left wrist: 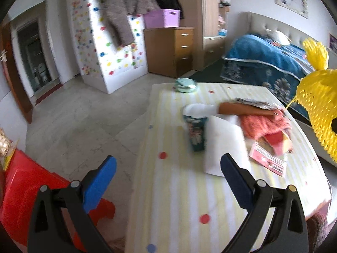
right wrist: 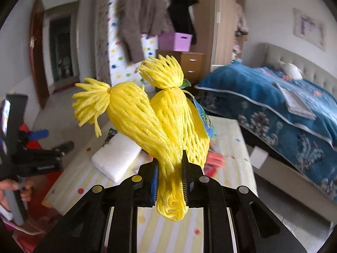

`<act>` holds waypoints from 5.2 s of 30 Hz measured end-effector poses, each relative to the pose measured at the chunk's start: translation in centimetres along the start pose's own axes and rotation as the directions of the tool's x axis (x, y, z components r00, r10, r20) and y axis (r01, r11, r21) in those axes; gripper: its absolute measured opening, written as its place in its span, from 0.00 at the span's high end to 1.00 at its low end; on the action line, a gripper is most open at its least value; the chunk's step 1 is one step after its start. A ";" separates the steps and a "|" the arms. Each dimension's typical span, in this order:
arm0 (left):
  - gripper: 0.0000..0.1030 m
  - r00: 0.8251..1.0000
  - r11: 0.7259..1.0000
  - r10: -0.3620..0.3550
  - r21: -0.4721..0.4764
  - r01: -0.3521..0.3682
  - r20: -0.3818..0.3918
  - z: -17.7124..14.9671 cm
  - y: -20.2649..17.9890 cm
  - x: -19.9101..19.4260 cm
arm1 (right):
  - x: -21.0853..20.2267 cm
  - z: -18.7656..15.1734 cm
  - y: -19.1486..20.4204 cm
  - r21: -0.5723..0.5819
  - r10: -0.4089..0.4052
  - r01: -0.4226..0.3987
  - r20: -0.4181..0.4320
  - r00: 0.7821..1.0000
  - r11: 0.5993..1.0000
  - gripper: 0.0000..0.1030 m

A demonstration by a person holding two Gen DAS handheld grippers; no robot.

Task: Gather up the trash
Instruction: 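Grasp the white foam block with the left gripper and lift, then carry foam nets and foam block over the pink bin and release both, then return to the table and grasp the silver foil packet with the right gripper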

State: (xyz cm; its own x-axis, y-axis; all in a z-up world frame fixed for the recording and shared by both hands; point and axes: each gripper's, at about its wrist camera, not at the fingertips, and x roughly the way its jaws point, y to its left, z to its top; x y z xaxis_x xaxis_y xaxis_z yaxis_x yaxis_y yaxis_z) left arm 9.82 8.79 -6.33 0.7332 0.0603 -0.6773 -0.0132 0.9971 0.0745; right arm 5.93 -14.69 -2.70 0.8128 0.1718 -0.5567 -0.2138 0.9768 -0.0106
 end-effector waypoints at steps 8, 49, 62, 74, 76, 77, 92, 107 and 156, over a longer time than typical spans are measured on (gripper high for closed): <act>0.07 0.997 0.988 -0.038 0.148 0.047 -0.067 -1.0 -6.2 2.4 | -2.5 -2.7 -4.2 0.136 -0.063 0.070 -0.052 0.997 0.988 0.82; 0.38 0.915 0.892 -0.404 0.224 0.392 0.009 -2.1 -14.1 -7.8 | -9.1 -7.6 -8.9 0.298 -0.106 0.123 -0.071 0.992 0.947 0.81; 0.37 0.807 0.703 -0.587 0.456 0.546 -0.062 -2.4 -28.6 -9.7 | -15.4 -14.0 -17.1 0.426 -0.308 0.343 -0.152 0.939 0.837 0.80; 0.36 0.729 0.541 -0.655 0.549 0.638 -0.201 -5.6 -40.1 -9.1 | -17.5 -19.3 -24.3 0.539 -0.353 0.415 -0.219 0.909 0.733 0.79; 0.35 0.726 0.537 -0.655 0.546 0.643 -0.211 -5.8 -40.9 -8.9 | -16.9 -20.0 -25.6 0.562 -0.339 0.409 -0.231 0.912 0.718 0.78; 0.34 0.723 0.534 -0.655 0.543 0.648 -0.219 -5.8 -41.5 -8.6 | -16.6 -20.2 -26.1 0.570 -0.333 0.407 -0.234 0.913 0.714 0.77; 0.11 0.794 0.656 -0.585 0.481 0.582 -0.162 -5.0 -37.6 -6.9 | -15.8 -21.9 -27.1 0.566 -0.352 0.455 -0.289 0.890 0.688 0.31; 0.10 0.894 0.833 -0.446 0.350 0.429 -0.034 -3.2 -23.5 -7.6 | -14.3 -13.8 -18.8 0.444 -0.286 0.322 -0.147 0.947 0.836 0.32; 0.10 0.997 0.999 -0.054 0.003 0.054 -0.059 7.0 -2.8 9.7 | 19.8 3.6 -3.4 0.113 0.096 -0.060 -0.353 0.931 0.992 0.79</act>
State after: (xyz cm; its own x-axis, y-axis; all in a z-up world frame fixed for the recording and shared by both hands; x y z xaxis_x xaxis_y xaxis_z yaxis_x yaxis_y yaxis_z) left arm 21.75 6.24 -7.97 0.6915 0.0088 -0.7223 0.0286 0.9988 0.0396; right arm 24.69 -14.16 -10.66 0.5442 0.2087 -0.8126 -0.1993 0.9730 0.1164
